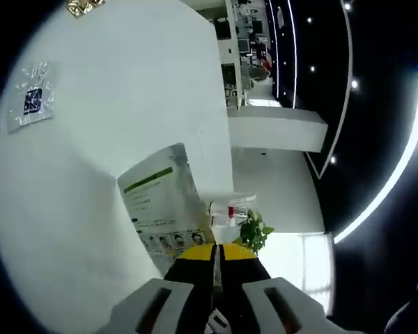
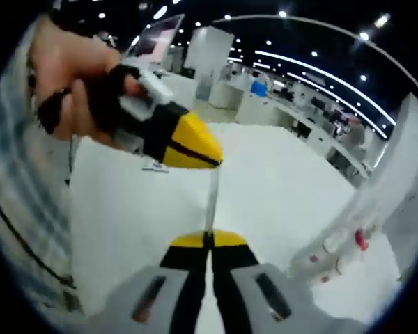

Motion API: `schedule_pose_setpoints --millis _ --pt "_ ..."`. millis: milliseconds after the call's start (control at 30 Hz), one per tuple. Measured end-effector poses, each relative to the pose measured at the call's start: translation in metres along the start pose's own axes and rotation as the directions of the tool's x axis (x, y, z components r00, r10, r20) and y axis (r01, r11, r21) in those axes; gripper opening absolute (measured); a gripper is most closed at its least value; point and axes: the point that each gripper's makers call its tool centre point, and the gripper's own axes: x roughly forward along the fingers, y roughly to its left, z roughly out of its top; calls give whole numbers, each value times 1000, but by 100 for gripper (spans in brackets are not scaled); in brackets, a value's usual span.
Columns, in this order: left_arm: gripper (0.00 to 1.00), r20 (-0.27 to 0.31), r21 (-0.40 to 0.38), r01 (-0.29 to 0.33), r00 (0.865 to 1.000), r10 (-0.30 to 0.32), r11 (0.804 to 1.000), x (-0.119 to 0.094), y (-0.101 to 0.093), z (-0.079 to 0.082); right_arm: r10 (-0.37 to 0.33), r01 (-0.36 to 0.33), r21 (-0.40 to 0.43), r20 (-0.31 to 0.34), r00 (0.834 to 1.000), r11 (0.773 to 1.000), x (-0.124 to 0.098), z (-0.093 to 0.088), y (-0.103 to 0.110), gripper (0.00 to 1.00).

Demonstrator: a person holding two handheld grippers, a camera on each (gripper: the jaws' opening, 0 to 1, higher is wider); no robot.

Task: Arrange the skincare products in the storage area until every visible bottle or jar stands upright without overlapping.

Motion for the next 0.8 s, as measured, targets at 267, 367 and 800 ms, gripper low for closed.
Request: schedule_pose_setpoints --millis 267,367,800 --pt "26 -38 -58 -62 997 60 996 1 14 -11 10 -7 -220 14 1000 975 -5 22 3 0" --pt "24 -21 -72 -57 998 55 996 -1 14 -9 5 -5 -234 3 1000 972 -8 22 2 0" --pt "1 -41 24 19 999 -18 1000 -7 -1 -14 41 -31 -86 116 992 996 -28 38 4 4"
